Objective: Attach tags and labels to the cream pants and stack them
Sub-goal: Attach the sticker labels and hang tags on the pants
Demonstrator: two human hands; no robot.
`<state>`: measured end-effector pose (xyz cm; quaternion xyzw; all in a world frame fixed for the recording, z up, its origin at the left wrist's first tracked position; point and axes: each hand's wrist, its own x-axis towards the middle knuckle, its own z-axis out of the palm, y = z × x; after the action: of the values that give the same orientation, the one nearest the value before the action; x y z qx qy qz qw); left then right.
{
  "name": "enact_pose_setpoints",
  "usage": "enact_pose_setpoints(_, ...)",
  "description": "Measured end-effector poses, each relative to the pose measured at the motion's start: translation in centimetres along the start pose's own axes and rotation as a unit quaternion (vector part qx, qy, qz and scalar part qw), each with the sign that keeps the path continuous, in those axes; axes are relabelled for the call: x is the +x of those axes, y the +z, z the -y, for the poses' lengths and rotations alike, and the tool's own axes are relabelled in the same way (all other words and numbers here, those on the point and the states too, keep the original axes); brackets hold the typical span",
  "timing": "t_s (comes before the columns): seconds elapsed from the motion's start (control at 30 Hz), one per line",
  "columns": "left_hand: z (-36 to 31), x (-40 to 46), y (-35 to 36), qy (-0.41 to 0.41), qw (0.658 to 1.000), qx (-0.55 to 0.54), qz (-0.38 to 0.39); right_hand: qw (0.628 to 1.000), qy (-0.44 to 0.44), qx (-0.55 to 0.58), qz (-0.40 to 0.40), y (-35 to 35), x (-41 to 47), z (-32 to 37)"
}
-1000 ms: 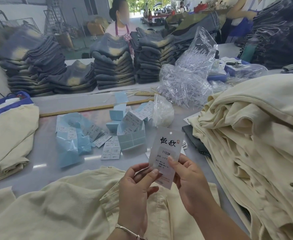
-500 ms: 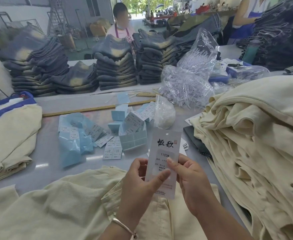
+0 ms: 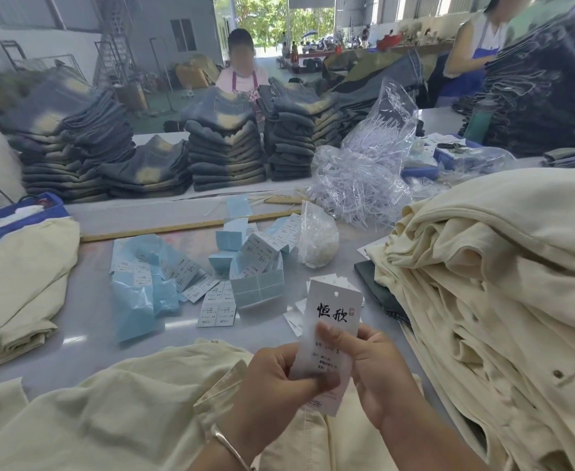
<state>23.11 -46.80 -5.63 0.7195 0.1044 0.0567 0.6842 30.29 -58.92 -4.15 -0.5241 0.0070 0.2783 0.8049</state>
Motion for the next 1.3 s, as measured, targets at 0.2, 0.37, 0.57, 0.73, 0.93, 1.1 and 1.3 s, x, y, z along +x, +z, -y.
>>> enact_pose_setpoints(0.2, -0.3, -0.2, 0.1, -0.008, 1.0, -0.002, -0.009, 0.999, 0.036, -0.03, 0.019, 0.3, 0.2, 0.1)
enact_pose_setpoints(0.37, -0.1, -0.3, -0.2, -0.015, 1.0, 0.008, -0.011, 0.995, 0.031, -0.064, 0.071, 0.9, -0.2, -0.2)
enact_pose_setpoints(0.57, 0.1, -0.4, -1.0, -0.031, 0.999, -0.007, 0.006, 0.998, 0.004, -0.041, 0.042, 0.8, 0.7, 0.0)
enact_pose_setpoints(0.73, 0.0, -0.6, -0.9, -0.007, 0.994, -0.107, -0.018, 0.994, -0.026, -0.082, 0.066, 0.4, 1.0, 0.6)
enact_pose_setpoints(0.93, 0.1, -0.8, -0.5, -0.047, 0.989, -0.141, 0.006, 0.994, -0.036, -0.077, 0.061, -0.5, 1.5, 1.1)
enact_pose_setpoints(1.1, 0.2, -0.7, -0.3, -0.052, 0.992, -0.115, 0.009, 0.988, -0.072, -0.127, 0.046, -0.6, 1.6, 0.5)
enact_pose_setpoints(1.3, 1.0, 0.4, -1.3, -0.041, 0.987, -0.122, -0.097, 0.976, -0.048, -0.206, 0.054, 0.4, 4.0, -2.3)
